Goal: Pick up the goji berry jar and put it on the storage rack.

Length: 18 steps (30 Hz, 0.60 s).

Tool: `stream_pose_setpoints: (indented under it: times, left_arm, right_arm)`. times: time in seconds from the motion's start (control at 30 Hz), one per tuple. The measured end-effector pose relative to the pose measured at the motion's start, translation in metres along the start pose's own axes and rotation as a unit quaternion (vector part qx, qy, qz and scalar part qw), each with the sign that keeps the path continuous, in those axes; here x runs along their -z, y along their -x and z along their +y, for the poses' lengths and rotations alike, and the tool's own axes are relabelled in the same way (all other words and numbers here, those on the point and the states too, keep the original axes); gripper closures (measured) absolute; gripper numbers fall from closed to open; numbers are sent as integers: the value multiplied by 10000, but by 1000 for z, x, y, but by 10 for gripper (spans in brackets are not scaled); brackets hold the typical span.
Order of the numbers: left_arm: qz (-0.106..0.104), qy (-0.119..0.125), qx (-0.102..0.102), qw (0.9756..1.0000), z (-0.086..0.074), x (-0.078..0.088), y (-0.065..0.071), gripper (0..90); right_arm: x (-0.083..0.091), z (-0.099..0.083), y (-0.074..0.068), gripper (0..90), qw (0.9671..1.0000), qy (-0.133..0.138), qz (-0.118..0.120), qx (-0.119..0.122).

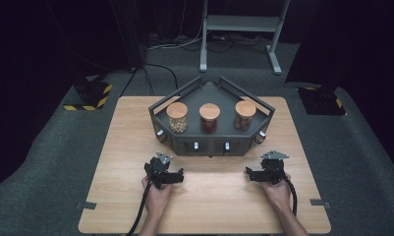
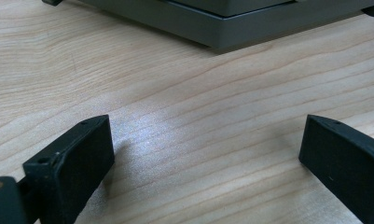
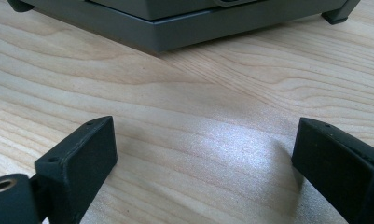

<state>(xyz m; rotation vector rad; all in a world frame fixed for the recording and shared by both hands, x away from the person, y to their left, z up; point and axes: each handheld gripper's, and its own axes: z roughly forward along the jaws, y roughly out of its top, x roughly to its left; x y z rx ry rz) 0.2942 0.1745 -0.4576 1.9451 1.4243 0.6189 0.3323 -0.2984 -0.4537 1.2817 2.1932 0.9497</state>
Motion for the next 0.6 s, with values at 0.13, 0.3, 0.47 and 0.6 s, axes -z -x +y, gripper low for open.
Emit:
stream_pose_setpoints:
  times: [0.13, 0.3, 0.47, 0.6]
  left_arm:
    - [-26, 16, -23, 10000, -1, 0, -1, 36]
    - [-25, 11, -22, 10000, -1, 0, -1, 35]
    - [-8, 0, -12, 10000, 0, 0, 0, 31]
    - [-5, -4, -9, 10000, 0, 0, 0, 30]
  right_arm:
    - [0, 0, 1, 58, 10000, -1, 22, 0]
    - [-1, 1, 2, 52, 10000, -9, 47, 20]
    - [-1, 1, 3, 50, 10000, -13, 59, 34]
    - [-1, 1, 3, 50, 10000, -13, 62, 36]
